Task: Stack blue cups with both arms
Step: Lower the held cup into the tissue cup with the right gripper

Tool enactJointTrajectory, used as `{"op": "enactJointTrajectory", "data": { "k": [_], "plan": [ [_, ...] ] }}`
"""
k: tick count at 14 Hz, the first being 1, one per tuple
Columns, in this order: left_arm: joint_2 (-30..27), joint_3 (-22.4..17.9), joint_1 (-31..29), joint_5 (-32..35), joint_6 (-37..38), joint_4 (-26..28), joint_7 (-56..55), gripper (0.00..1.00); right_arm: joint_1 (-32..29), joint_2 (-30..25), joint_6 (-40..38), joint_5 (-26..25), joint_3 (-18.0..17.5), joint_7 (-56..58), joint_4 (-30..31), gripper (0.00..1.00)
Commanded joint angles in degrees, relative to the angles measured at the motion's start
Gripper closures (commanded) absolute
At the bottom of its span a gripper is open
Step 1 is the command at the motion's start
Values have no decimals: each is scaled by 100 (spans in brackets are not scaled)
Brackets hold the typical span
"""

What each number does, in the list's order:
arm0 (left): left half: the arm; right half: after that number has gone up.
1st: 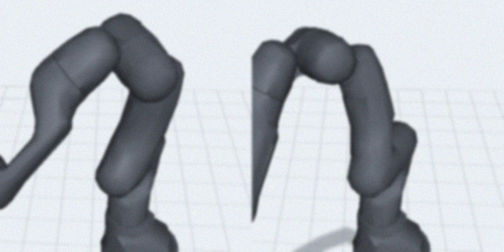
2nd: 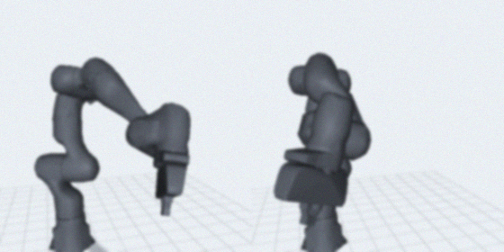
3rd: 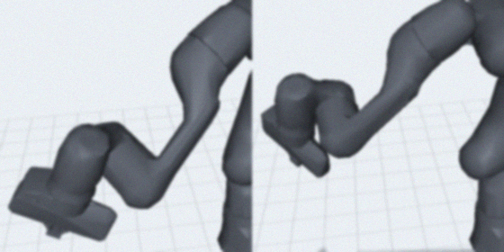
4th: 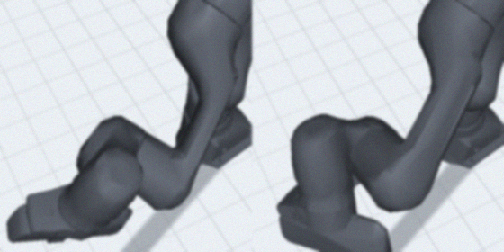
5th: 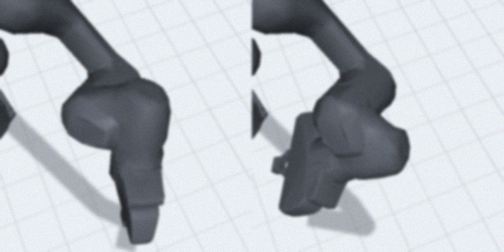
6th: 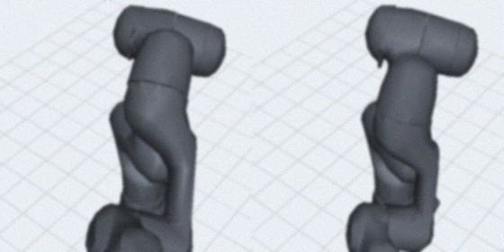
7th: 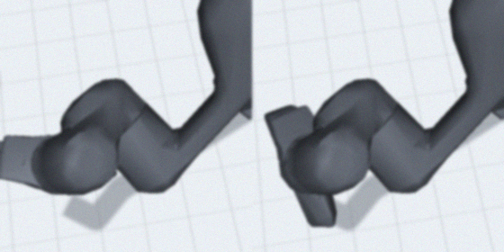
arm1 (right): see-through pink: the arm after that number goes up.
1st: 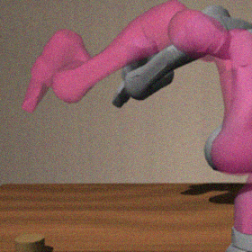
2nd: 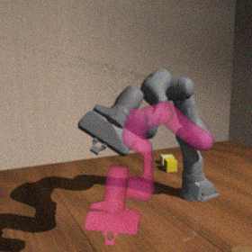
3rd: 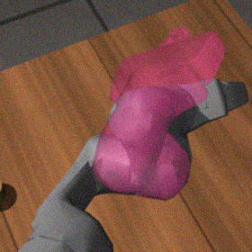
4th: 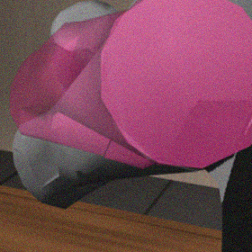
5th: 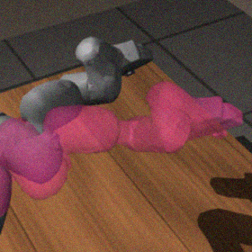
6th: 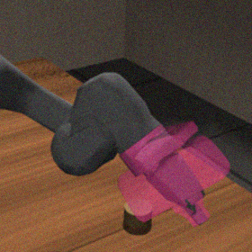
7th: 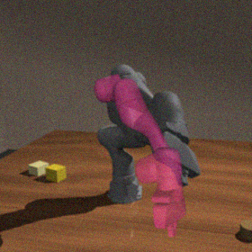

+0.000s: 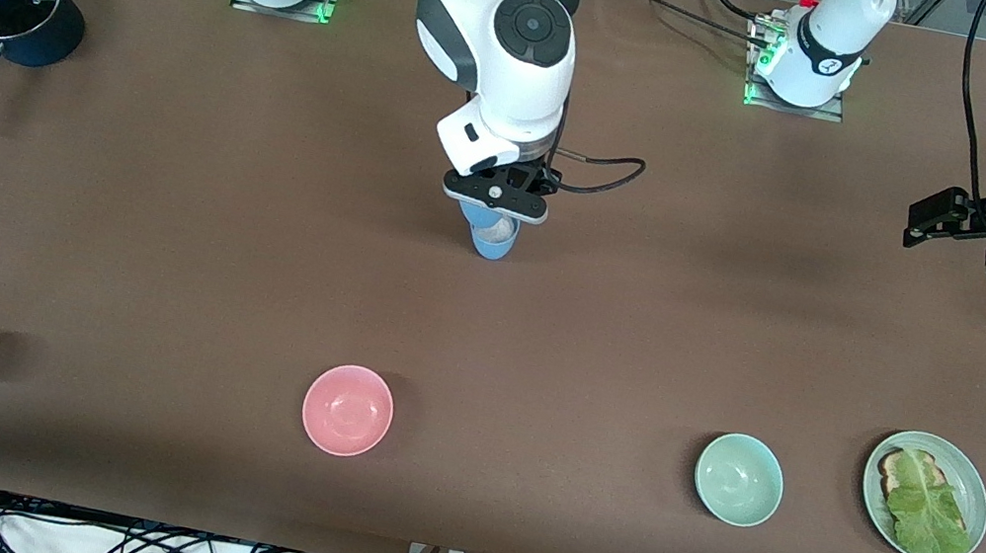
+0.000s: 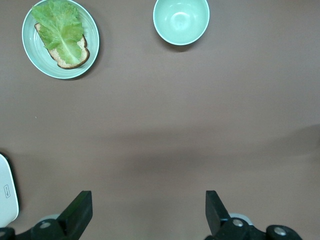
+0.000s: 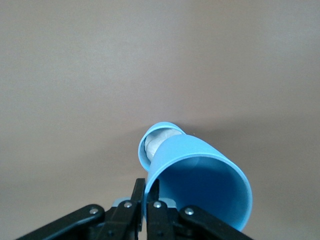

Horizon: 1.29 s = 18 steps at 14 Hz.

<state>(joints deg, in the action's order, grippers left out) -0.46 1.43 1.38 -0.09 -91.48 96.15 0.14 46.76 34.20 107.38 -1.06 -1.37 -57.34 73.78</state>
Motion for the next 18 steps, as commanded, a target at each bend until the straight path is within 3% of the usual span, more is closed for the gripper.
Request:
{"op": "enactJointTrajectory", "data": {
  "k": [1, 18],
  "plan": [
    [-33, 33, -42, 61, 60, 1, -31, 0, 315, 288, -59, -61, 268, -206, -434, 100],
    [-33, 33, -42, 61, 60, 1, -31, 0, 431, 526, 187, -70, 392, -295, -435, 100]
  ]
}}
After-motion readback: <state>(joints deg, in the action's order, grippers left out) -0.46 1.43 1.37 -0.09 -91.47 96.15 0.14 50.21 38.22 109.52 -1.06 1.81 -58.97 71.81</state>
